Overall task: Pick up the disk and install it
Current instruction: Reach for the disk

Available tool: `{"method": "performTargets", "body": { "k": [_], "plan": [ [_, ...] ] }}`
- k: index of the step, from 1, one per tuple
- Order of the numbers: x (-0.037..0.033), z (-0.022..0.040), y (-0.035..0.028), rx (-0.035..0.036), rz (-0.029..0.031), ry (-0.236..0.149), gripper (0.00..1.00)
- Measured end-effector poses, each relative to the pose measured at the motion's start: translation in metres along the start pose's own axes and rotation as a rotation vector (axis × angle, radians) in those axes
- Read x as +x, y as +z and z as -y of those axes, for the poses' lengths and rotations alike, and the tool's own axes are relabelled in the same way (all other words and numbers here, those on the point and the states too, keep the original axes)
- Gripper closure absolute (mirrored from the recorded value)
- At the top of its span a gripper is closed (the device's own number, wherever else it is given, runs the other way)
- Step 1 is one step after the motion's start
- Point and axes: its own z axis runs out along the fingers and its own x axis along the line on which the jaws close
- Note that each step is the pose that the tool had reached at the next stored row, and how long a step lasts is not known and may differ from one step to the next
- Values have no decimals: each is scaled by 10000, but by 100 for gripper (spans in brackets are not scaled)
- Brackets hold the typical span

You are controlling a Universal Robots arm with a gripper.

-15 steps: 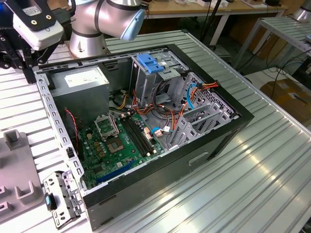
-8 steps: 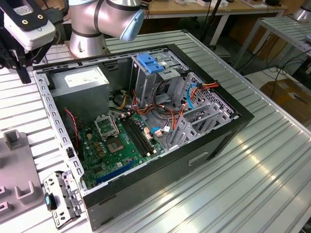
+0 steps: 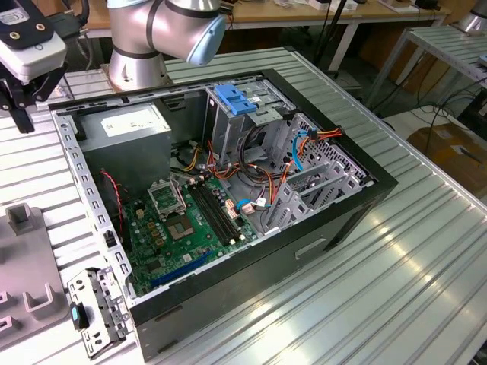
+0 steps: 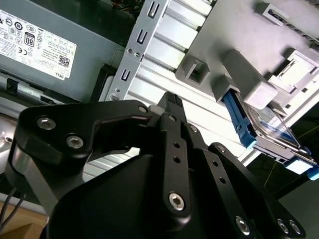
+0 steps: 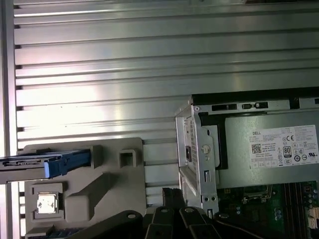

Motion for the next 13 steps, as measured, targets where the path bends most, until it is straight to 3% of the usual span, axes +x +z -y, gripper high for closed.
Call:
{"method": "performTargets", "body": {
  "k": [13],
  "plan": [
    [166, -22, 12, 0, 0, 0, 89]
  ]
}}
